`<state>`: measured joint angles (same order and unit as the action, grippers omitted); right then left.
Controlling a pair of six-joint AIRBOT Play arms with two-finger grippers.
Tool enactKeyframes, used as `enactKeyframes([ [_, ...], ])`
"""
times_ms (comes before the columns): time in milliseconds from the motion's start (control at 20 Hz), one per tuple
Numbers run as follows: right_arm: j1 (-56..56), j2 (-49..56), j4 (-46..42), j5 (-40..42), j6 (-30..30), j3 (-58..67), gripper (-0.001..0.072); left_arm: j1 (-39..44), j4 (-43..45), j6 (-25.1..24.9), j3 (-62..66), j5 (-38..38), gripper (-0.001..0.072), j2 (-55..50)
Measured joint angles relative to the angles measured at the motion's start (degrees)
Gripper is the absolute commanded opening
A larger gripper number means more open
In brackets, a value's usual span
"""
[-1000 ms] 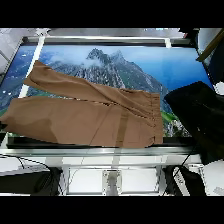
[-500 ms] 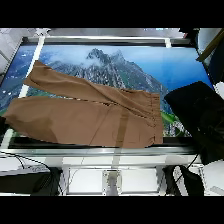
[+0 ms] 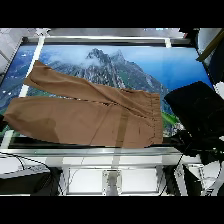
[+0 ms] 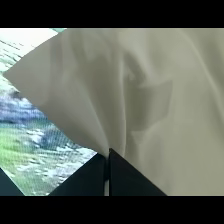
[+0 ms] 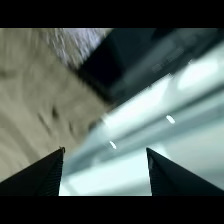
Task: Fold the clothes and pants, and hang the long-sleeved shirts on hangers.
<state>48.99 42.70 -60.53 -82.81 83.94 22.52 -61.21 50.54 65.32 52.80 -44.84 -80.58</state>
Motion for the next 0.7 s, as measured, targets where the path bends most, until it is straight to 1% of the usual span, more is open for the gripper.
enactKeyframes([
  [50, 0.33, 0.2, 0.46, 2.49, -0.5, -0.85, 0.0579, 0.0, 0.0, -0.04, 0.0, -0.59, 0.001, 0.04],
  [100, 0.48, 0.42, 0.81, 3.82, -0.85, -1.44, 0.0557, 0.0, -0.02, -0.13, 0.0, -1.03, 0.001, 0.09],
  [250, -0.48, 2.43, 1.2, 6.47, -1.86, -2.67, 0.0553, 0.04, -0.02, -0.2, 0.0, -2.27, 0.001, 0.11],
  [350, -2.51, 5.73, 2.29, 7.8, -3.1, -3.04, 0.0554, 0.04, -0.02, -0.2, 0.0, -3.3, 0.001, 0.13],
  [400, -3.82, 7.91, 3.41, 8.74, -3.85, -3.17, 0.0554, 0.04, -0.02, -0.2, 0.0, -3.41, 0.001, 0.13],
  [550, -7.85, 14.08, 9.42, 11.34, -8.48, -3.32, 0.0552, 0.04, 0.0, -0.2, 0.0, -4.5, 0.001, 0.13],
  [700, -10.71, 17.81, 12.15, 13.33, -10.84, -3.37, 0.0551, 0.04, 0.17, -0.2, 0.0, -4.74, 0.001, 0.13],
])
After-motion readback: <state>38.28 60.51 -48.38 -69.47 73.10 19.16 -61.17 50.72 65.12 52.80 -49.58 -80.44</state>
